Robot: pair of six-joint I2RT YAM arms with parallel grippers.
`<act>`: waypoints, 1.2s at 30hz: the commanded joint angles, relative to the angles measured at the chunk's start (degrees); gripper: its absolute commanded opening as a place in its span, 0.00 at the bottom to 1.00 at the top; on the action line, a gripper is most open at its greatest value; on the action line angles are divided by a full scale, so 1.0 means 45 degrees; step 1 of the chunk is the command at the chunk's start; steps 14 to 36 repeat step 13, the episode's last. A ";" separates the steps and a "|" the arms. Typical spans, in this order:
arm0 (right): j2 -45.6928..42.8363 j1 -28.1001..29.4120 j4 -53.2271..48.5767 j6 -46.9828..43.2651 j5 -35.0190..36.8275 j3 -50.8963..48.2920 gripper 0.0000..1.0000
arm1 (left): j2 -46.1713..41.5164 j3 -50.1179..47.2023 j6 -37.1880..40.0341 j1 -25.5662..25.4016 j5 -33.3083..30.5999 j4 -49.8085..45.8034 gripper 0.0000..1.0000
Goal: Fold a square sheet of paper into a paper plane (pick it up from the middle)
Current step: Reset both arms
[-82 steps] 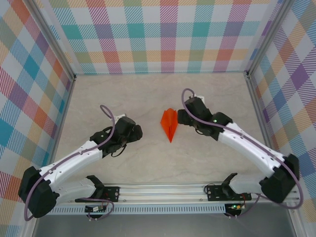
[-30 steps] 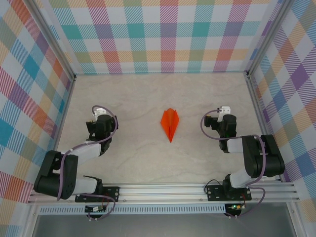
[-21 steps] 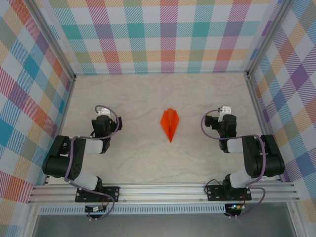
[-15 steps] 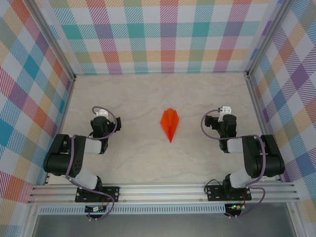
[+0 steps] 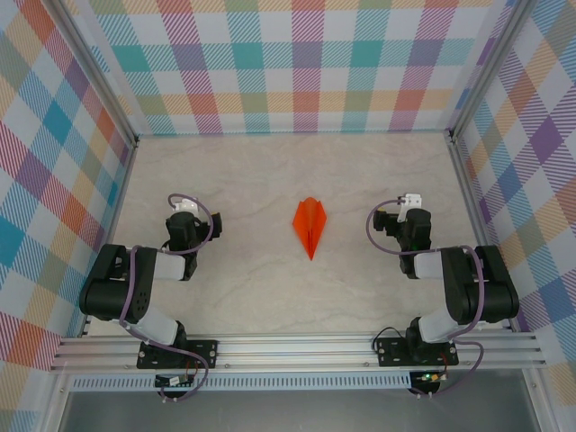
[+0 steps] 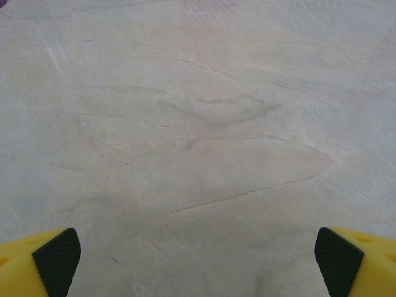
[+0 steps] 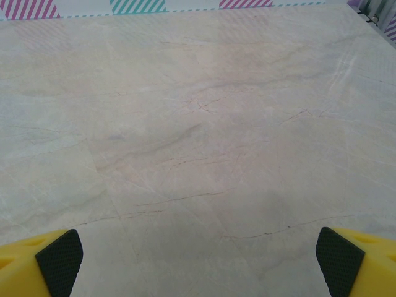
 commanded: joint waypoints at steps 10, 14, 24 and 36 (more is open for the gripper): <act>0.0040 -0.0099 0.0273 0.0206 -0.0035 0.0353 1.00 | 0.0030 0.0226 -0.0051 0.0128 0.0149 0.0491 1.00; 0.0015 -0.0111 0.0292 0.0214 -0.0035 0.0345 1.00 | 0.0021 0.0245 -0.0050 0.0111 0.0149 0.0490 1.00; 0.0015 -0.0111 0.0292 0.0214 -0.0035 0.0345 1.00 | 0.0021 0.0245 -0.0050 0.0111 0.0149 0.0490 1.00; 0.0015 -0.0111 0.0292 0.0214 -0.0035 0.0345 1.00 | 0.0021 0.0245 -0.0050 0.0111 0.0149 0.0490 1.00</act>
